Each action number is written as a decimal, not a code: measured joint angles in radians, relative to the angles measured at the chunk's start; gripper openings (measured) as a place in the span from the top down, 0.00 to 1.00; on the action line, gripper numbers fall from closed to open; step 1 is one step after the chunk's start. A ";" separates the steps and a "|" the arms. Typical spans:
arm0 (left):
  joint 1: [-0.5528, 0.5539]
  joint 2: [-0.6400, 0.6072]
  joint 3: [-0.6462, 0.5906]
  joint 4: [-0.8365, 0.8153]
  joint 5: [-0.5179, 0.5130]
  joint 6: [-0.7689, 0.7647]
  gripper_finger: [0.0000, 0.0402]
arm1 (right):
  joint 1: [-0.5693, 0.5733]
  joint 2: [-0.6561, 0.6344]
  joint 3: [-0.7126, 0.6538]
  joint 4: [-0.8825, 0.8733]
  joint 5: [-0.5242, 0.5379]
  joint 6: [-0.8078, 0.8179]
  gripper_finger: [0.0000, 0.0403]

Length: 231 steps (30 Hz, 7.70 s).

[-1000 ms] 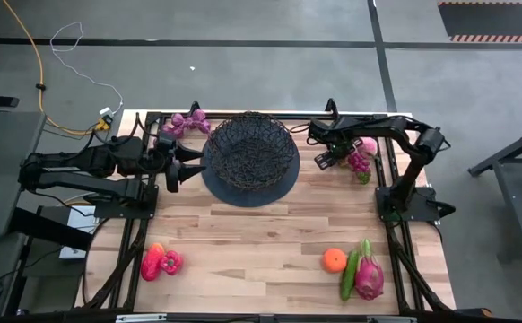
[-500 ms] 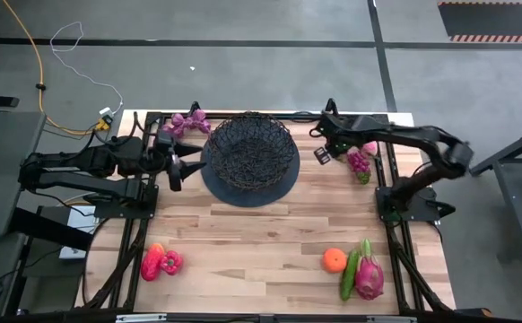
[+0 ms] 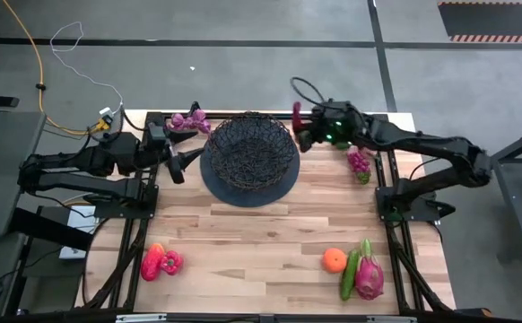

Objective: Build produce basket
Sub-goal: Put the red chili pepper into the wire basket, then put the grapes into the wire basket, then put the purple garlic into the wire basket

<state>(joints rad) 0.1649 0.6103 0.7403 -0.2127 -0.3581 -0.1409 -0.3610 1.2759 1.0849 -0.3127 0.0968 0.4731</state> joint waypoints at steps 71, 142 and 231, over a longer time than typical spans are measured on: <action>0.214 -0.048 -0.131 0.180 0.359 -0.066 0.30 | 0.021 0.263 0.145 -0.373 0.062 -0.326 0.41; 0.214 -0.047 -0.131 0.181 0.278 -0.049 0.30 | 0.160 -0.084 0.130 -1.011 0.495 0.587 0.98; 0.216 0.109 0.008 0.019 0.082 -0.223 0.30 | 0.250 -0.331 -0.339 0.244 0.192 0.061 0.41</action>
<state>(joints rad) 0.3814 0.7189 0.7486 -0.1939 -0.2758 -0.3639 -0.1108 0.9447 0.7456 -0.0689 0.2891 0.5342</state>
